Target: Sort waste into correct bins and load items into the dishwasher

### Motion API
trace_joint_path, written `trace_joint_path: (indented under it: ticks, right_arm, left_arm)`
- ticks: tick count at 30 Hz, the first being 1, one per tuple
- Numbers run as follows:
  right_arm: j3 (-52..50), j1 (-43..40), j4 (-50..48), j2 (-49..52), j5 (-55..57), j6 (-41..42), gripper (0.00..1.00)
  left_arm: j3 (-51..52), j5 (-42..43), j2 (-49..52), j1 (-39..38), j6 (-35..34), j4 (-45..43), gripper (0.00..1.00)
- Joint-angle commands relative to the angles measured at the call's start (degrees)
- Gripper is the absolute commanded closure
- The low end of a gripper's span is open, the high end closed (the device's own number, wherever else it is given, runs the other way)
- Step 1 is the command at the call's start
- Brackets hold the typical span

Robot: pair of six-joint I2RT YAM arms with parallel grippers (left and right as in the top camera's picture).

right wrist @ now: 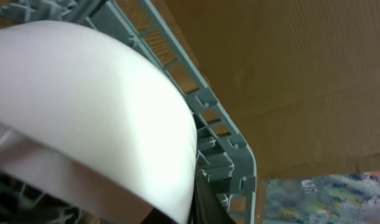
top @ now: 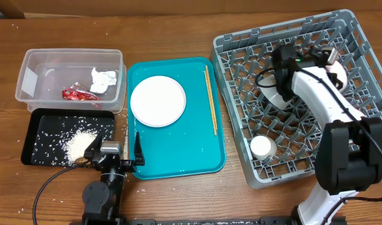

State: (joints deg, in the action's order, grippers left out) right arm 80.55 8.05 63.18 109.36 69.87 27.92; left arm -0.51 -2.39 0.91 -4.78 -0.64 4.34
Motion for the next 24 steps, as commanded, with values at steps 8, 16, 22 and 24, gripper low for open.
trace_joint_path:
  ticks: [8, 16, 22, 24]
  right_arm:
    - [7.02, 8.68, 5.68, -0.63, -14.56, -1.14, 0.59]
    - [22.45, 19.02, 3.85, -1.86, -82.60, -7.17, 0.51]
    - [18.73, 27.67, -7.69, 1.84, -83.27, 2.86, 0.43]
    - [17.99, 30.29, -9.86, 4.92, -74.53, 6.97, 0.42]
  left_arm:
    - [0.22, -0.13, -0.55, 0.35, 0.46, -0.15, 0.00]
    - [0.22, -0.13, -0.55, 0.35, 0.44, -0.13, 0.00]
    - [0.22, -0.13, -0.55, 0.35, 0.44, -0.13, 0.00]
    - [0.22, -0.13, -0.55, 0.35, 0.44, -0.15, 0.00]
